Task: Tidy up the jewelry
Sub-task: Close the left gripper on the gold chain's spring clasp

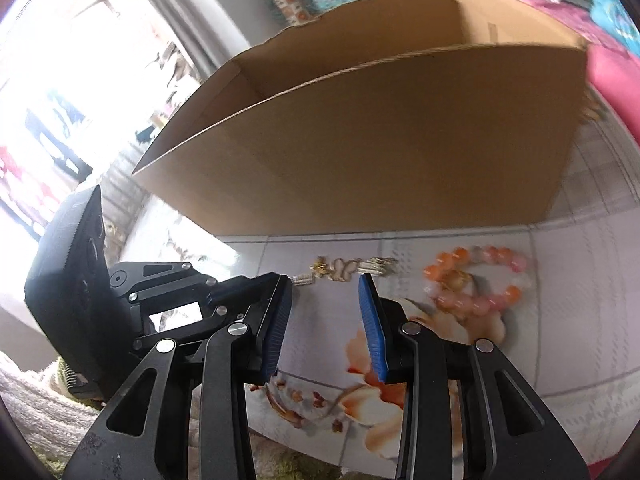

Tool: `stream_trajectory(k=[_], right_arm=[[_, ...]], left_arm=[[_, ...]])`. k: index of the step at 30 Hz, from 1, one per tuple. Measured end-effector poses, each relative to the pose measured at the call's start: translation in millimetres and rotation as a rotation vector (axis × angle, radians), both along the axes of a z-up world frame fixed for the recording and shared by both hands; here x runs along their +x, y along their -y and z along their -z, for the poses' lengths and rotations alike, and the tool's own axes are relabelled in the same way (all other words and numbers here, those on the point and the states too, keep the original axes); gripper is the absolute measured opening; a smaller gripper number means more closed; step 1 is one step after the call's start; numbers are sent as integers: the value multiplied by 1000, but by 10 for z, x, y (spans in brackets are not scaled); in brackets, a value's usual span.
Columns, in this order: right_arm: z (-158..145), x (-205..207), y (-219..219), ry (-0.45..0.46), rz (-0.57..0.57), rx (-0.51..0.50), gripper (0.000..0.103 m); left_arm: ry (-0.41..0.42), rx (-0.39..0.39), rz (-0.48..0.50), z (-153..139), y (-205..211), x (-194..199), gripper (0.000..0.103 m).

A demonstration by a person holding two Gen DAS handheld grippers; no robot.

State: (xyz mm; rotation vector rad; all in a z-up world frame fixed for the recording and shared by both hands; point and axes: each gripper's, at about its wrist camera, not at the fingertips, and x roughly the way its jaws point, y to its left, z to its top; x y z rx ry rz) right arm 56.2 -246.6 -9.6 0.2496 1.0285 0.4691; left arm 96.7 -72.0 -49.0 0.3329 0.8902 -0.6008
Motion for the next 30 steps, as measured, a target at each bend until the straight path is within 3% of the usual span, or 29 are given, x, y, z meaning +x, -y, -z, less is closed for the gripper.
stream_trajectory(k=[5,8,12,21,24,30], right_arm=[[12,40,-171,7,-56,-29,30],[22,39,-160,1,-47,-27,30],[1,62,-109,0,-17,-28,29],[-32,-80,165,7,46,-20,29],[-31,-113,178,7,54,-13,29],[-53,-122,217,16,54,-1,29]], left_arm=[[-15,10,-31,-12,-94,-66,0],[-10,-36,-23,-54,-122,-91,1],[23,-31,12,-64,-26,-61,17],[19,-6,95,-10,126,141,16],[24,15,113,-11,159,152,5],[16,21,81,-5,158,119,4]])
